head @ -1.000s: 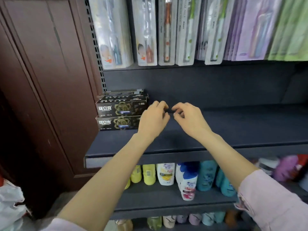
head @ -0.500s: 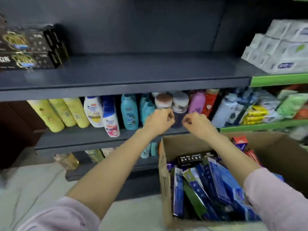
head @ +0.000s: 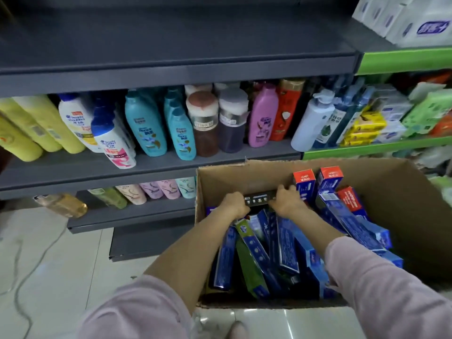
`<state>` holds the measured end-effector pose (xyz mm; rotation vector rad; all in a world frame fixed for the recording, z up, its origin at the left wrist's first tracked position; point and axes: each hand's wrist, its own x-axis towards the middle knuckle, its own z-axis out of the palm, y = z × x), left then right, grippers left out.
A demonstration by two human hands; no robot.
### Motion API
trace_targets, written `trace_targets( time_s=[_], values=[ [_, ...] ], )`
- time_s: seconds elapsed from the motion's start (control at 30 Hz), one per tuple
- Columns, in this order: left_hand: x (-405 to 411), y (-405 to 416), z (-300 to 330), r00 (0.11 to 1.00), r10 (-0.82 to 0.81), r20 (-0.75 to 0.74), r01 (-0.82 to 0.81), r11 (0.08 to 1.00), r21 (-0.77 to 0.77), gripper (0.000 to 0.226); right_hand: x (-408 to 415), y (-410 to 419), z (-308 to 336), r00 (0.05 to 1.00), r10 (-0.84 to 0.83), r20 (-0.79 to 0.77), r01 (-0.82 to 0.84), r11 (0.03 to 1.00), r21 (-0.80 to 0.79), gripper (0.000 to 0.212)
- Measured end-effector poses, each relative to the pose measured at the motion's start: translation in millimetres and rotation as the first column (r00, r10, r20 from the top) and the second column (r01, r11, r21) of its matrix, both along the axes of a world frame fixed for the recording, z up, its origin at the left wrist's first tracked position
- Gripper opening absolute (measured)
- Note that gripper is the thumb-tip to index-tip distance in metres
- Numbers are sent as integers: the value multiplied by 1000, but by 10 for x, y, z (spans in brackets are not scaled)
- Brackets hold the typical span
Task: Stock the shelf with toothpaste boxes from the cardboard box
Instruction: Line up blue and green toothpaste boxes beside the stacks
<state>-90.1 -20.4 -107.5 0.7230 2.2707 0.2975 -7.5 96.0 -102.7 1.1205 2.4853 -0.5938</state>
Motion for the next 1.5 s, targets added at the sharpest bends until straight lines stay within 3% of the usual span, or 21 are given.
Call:
trace_targets(
  time_s=[0.07,0.23,0.4,0.5,0.63,0.73,0.87,0.93,1.03,1.17,1.37,1.5],
  values=[
    [2,94,-127,981,163,108,-163,987,-7,40,19,83,-126,1000,-16,-10,16,1000,-4,54],
    [13,293,-306,901,408,145,-415,910,19,65,10,211,-264,998,-66,-10,66,996,54,68],
    [121,323,-420,840,526,133,-533,846,26,74,-12,226,-262,967,-237,-93,226,968,-113,84],
    [140,306,-412,919,395,18,-391,915,-104,77,-19,204,-262,964,-247,-99,226,955,-192,81],
    [121,290,-363,981,38,-190,-102,935,-339,68,16,180,-224,967,-243,-84,215,943,-255,73],
    [139,293,-331,922,-116,-370,2,956,-293,56,78,104,-205,990,-137,24,139,977,-161,86],
    [187,241,-155,914,-186,-362,110,969,-220,53,229,-61,-199,982,-3,187,19,997,-79,116],
    [189,179,-22,890,-227,-395,145,963,-227,55,252,-107,-219,991,-9,130,24,993,-113,104],
    [181,74,193,830,-289,-477,200,953,-229,54,273,-112,-175,999,-34,10,35,981,-192,63],
    [132,-101,451,792,-304,-530,236,952,-194,56,355,-64,-73,959,-220,-176,142,917,-374,35],
    [8,-357,849,830,-108,-547,173,983,68,57,552,-188,349,736,-475,-482,94,777,-622,23],
    [-3,-463,1120,931,166,-326,-40,932,360,49,500,-319,746,519,-596,-613,26,728,-685,21]
  ],
)
